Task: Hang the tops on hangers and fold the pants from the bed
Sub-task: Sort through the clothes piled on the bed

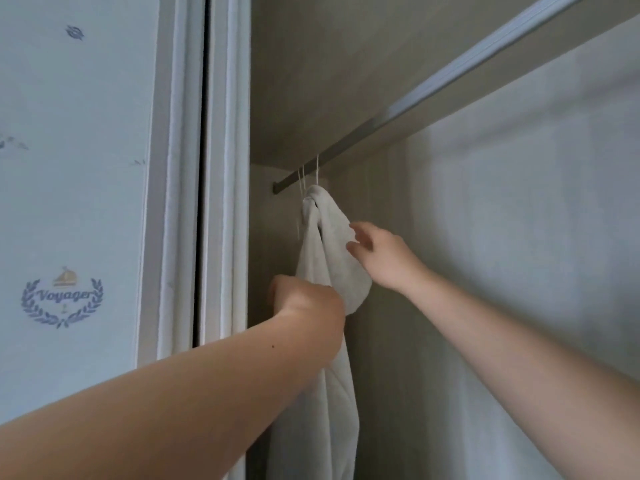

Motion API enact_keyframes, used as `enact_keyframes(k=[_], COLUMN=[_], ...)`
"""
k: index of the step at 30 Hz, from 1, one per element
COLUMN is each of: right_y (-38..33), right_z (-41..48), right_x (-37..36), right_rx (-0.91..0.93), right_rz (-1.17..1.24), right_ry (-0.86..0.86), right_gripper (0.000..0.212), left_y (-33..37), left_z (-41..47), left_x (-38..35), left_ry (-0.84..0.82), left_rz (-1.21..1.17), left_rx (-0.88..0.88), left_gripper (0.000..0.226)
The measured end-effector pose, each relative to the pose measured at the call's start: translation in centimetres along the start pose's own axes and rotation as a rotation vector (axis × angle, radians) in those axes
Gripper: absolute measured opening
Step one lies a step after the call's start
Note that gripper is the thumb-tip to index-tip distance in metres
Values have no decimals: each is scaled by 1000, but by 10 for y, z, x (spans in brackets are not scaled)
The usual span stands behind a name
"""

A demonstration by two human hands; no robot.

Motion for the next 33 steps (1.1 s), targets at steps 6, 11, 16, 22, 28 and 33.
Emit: enact_keyframes(k=[6, 11, 16, 22, 28, 33], right_y=[-4, -35, -94, -183, -297, -400], right_z=[-98, -178, -249, -328, -419, -504], right_x=[18, 7, -32, -105, -204, -289], right_rx=[2, -50, -13, 31, 133, 287], right_rz=[-185, -375, -453, -426, -305, -216], right_ry=[-24, -75, -142, -239, -446, -656], right_gripper=[59, 62, 72, 76, 76, 73], left_y=[11, 7, -24, -74, -132, -177], left_z=[-60, -125, -203, -304, -437, -576], left_x=[0, -30, -87, -196, -304, -398], left_ry=[267, 469, 519, 408, 247, 12], left_rz=[94, 78, -63, -336, -492, -578], left_rx=[-79, -199, -246, -157, 18, 246], left_gripper=[44, 63, 73, 75, 77, 78])
Point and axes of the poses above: each hand's wrist, its own z-axis towards the middle knuckle, its own x-axis out of the back of the hand, y = z × x, the point moved 5 cm from there along z, towards the middle knuckle, and after that the axes turned 10 degrees about -y, right-handed, at the moved point
